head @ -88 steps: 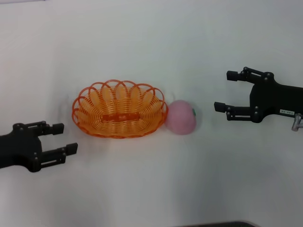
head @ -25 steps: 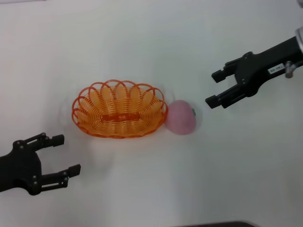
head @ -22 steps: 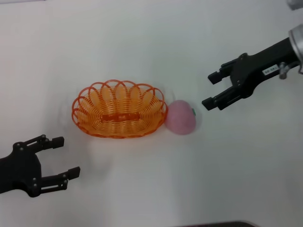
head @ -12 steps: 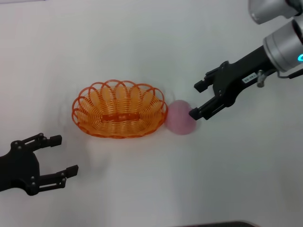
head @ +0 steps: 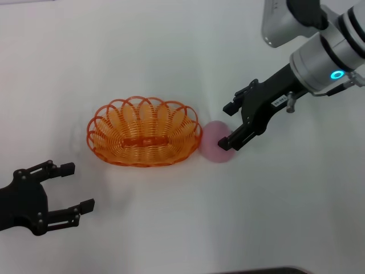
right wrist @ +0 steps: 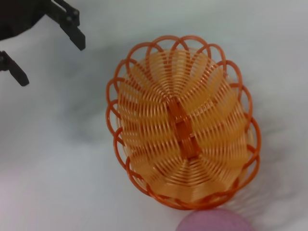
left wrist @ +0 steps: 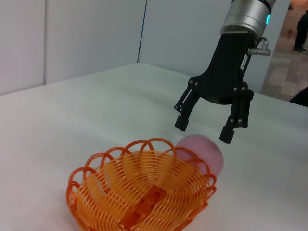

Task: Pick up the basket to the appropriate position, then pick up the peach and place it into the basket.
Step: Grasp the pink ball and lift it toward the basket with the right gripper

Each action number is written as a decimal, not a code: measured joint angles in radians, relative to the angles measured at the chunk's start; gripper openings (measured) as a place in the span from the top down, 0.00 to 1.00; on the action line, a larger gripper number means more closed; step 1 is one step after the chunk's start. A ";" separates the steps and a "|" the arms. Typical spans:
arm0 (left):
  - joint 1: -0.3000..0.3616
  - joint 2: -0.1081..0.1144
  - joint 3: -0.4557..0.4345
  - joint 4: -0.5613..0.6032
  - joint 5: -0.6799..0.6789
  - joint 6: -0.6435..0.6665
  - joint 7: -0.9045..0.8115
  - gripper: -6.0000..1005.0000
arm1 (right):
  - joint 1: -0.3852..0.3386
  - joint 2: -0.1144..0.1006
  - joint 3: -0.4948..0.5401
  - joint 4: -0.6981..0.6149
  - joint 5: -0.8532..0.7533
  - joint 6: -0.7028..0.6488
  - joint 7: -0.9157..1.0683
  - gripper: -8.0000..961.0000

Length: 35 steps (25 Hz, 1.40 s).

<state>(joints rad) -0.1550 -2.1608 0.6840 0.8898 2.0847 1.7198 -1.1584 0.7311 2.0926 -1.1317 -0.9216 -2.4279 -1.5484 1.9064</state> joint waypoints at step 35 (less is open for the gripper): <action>0.005 0.000 0.000 0.026 0.004 0.009 -0.015 0.14 | 0.033 -0.003 -0.086 0.097 0.034 0.080 0.010 0.44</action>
<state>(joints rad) -0.1496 -2.1604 0.6841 0.9155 2.0887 1.7285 -1.1734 0.7641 2.0892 -1.2179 -0.8244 -2.3944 -1.4688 1.9159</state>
